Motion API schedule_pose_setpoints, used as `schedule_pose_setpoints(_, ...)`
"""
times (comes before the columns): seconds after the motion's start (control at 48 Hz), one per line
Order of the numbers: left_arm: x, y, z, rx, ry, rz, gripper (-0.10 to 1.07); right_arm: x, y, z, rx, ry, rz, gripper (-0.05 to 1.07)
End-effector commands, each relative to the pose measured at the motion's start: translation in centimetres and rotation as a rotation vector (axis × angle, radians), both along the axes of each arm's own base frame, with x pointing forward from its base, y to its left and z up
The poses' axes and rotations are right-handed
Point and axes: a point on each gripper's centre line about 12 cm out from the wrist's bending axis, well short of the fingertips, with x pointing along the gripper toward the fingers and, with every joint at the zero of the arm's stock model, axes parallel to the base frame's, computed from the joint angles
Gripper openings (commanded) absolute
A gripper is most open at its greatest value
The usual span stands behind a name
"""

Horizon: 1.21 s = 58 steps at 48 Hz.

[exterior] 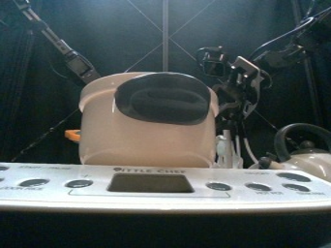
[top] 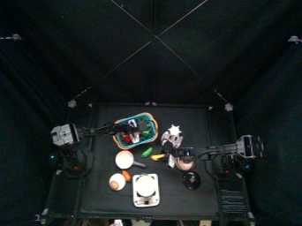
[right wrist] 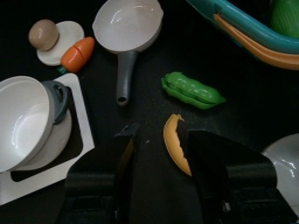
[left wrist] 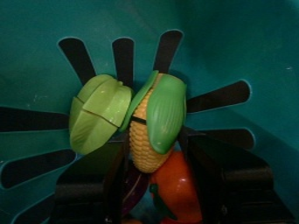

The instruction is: Place corn into pot

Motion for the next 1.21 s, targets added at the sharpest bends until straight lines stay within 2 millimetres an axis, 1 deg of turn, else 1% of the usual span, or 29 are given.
schedule_pose_setpoints(0.0,0.2,0.1,2.4,0.025,-0.056,0.001,0.58,0.5,0.0,1.2,-0.001,-0.043,0.001,0.77)
schedule_pose_setpoints(0.188,-0.3,-0.1,4.9,0.046,-0.102,0.002,0.57,0.5,0.1,1.2,-0.002,-0.043,0.003,0.77)
schedule_pose_setpoints(0.312,-1.1,-0.7,5.8,0.049,-0.109,-0.004,0.57,0.4,0.1,1.2,-0.002,-0.041,0.005,0.77)
schedule_pose_setpoints(0.375,-1.7,-1.0,6.8,0.062,-0.135,-0.005,0.57,0.3,0.1,1.4,-0.002,-0.044,0.004,0.77)
schedule_pose_setpoints(0.5,-2.2,-2.7,8.8,0.093,-0.194,-0.048,0.57,0.1,-0.1,1.6,-0.003,-0.050,-0.002,0.77)
schedule_pose_setpoints(0.604,-3.4,-4.2,10.5,0.112,-0.239,-0.075,0.57,0.1,-0.1,1.6,-0.003,-0.050,-0.002,0.77)
schedule_pose_setpoints(0.688,-4.2,-6.6,11.5,0.120,-0.271,-0.136,0.57,0.0,-0.1,1.5,-0.002,-0.043,-0.003,0.77)
schedule_pose_setpoints(0.833,-5.6,-12.3,12.0,0.119,-0.349,-0.294,0.56,-0.1,-0.1,1.5,-0.002,-0.040,-0.004,0.77)
schedule_pose_setpoints(0.938,-6.2,-16.0,11.8,0.069,-0.426,-0.381,0.56,0.0,-0.1,1.5,-0.002,-0.041,-0.005,0.77)
schedule_pose_setpoints(1.021,-6.5,-18.1,12.0,0.027,-0.497,-0.419,0.56,0.0,-0.1,1.6,-0.002,-0.043,-0.005,0.77)
schedule_pose_setpoints(1.104,-6.6,-19.5,12.2,0.006,-0.558,-0.444,0.56,-0.1,-0.1,1.4,0.000,-0.037,-0.006,0.77)
schedule_pose_setpoints(1.188,-6.7,-20.7,11.9,-0.021,-0.596,-0.465,0.56,-0.1,-0.1,1.4,0.003,-0.039,-0.009,0.77)
